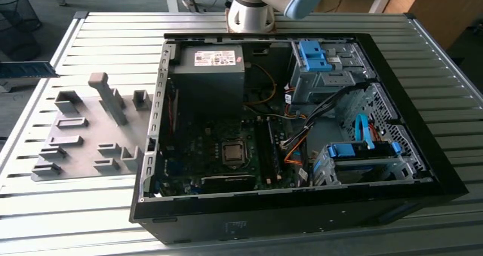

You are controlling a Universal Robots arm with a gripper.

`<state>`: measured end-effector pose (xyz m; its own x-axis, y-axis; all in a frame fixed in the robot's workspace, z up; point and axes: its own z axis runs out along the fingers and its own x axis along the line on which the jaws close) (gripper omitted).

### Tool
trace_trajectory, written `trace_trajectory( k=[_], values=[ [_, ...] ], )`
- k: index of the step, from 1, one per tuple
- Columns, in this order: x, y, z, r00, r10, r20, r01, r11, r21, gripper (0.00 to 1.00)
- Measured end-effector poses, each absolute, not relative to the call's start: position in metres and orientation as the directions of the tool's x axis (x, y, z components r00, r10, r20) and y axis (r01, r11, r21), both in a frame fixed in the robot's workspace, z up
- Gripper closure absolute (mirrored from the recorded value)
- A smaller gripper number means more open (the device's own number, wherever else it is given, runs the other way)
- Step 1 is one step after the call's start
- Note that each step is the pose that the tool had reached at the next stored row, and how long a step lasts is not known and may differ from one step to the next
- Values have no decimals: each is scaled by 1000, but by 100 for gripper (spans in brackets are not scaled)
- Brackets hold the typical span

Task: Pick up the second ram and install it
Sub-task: 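Pick up the second ram and move it above second insertion slot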

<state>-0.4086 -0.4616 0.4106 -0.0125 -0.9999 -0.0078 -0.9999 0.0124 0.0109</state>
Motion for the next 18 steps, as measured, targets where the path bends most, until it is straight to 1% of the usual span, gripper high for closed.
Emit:
trace_trajectory(
  k=[18],
  values=[
    [-402,-462,412,-13,-1000,-8,-1000,12,11,86]
  ],
)
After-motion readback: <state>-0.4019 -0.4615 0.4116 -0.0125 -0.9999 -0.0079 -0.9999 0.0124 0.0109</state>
